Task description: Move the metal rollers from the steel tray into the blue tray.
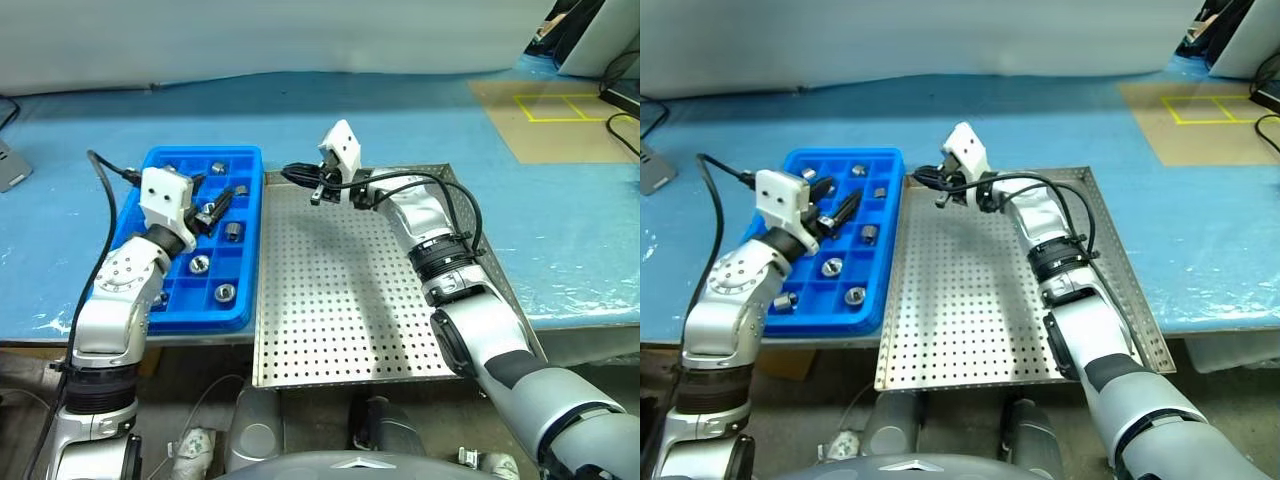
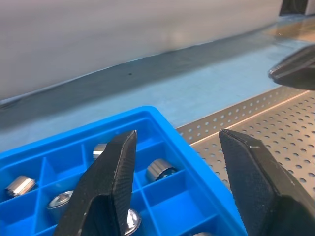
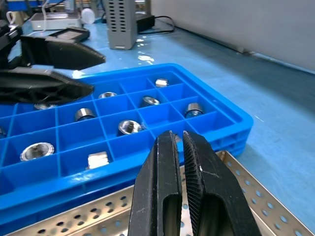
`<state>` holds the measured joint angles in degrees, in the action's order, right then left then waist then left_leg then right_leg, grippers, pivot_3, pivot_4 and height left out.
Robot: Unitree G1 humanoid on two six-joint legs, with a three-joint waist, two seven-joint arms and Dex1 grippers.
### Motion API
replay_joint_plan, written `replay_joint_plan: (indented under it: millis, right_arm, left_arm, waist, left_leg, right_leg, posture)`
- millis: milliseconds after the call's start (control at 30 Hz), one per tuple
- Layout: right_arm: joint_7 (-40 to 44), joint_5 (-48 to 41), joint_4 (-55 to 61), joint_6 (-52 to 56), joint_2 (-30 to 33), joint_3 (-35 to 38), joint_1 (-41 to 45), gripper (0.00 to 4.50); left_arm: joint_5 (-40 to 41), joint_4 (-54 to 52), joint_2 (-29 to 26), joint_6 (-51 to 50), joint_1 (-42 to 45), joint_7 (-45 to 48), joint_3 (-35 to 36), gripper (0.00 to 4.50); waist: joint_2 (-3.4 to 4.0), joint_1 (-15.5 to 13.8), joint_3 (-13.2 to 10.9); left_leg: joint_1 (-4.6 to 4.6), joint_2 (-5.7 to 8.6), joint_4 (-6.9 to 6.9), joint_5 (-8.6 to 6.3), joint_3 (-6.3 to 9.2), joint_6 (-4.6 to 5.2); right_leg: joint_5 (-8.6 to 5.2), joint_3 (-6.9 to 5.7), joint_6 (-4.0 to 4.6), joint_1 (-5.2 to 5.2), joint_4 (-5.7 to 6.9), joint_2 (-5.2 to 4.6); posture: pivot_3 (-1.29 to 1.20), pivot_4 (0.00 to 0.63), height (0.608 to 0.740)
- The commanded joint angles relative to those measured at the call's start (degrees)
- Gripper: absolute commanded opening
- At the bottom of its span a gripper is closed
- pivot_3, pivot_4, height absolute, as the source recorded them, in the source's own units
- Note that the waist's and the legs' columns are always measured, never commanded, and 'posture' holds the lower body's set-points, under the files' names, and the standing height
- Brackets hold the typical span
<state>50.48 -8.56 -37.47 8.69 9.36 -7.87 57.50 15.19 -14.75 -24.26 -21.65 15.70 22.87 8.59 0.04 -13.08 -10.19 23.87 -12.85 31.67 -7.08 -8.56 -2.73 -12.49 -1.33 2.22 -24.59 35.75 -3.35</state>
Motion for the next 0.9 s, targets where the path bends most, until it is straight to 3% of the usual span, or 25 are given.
replay_joint_plan:
  millis: [33, 900]
  right_arm:
    - [-0.73, -0.15, 1.68, -0.99, 0.41, 1.33, 0.82, 0.23]
    - [-4.04, -0.63, 5.22, -0.5, 0.49, 2.27, -1.21, 0.23]
  left_arm:
    - [0.08, 0.14, 0.05, 2.0, 1.72, 0.27, 0.36, 2.81]
    - [0.33, 8.85, 1.24, 4.98, 11.12, 3.58, -2.37, 2.81]
  waist:
    - [0.0, 0.0, 0.0]
    - [0.0, 1.5, 0.0]
  left_leg:
    - [0.09, -0.01, 0.01, 0.01, 0.01, -0.02]
    - [0.24, -0.04, 0.65, -0.01, 0.04, 0.02]
  right_leg:
    - [0.0, -0.02, 0.0, -0.09, 0.02, 0.01]
    - [-0.05, 0.04, 0.09, -0.4, 0.94, -0.06]
  posture:
    - [0.37, 0.15, 0.74]
    - [0.26, 0.15, 0.74]
